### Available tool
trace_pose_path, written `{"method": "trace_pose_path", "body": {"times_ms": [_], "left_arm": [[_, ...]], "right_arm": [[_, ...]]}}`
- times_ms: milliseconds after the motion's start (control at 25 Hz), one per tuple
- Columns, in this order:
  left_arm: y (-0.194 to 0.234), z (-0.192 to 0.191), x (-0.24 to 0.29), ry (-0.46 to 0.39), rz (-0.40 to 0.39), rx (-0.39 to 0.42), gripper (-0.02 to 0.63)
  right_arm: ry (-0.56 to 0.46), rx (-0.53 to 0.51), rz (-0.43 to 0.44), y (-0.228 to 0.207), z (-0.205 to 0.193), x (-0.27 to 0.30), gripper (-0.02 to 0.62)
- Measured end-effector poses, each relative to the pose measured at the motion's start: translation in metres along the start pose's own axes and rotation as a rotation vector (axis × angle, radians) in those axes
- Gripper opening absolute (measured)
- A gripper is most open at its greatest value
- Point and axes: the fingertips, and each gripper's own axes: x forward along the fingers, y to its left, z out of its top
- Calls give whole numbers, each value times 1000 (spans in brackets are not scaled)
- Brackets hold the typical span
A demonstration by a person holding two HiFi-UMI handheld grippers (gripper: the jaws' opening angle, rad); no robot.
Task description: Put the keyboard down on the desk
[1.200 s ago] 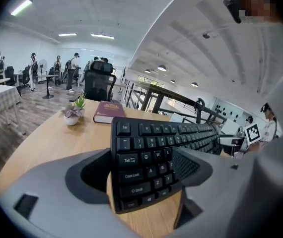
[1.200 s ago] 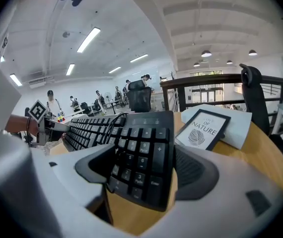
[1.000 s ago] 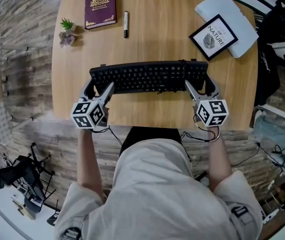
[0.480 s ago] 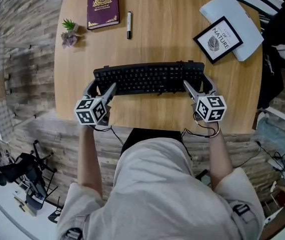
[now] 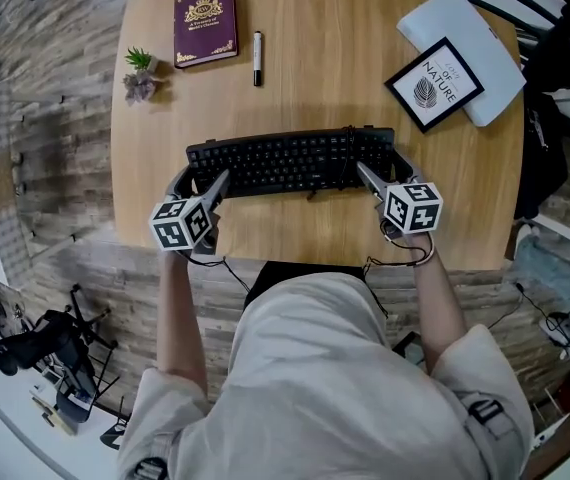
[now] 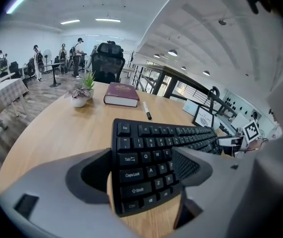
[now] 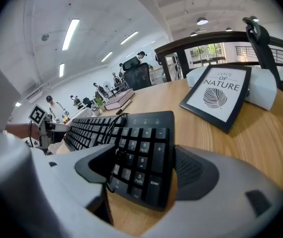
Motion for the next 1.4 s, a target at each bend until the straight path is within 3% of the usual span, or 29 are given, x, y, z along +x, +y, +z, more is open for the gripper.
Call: {"method": "trace_pose_path", "body": {"times_ms": [600,760,1400], "left_arm": [[8,-5,3,17,13,-22,387],[13,-16,9,38,24,-44,387],[19,0,30,55,32,11,387]], "right_arm": [[101,59,18,-1,-20,19,370],[151,41,25,3,-25,23,430],[122,76,3,6,-24,25,451]]}}
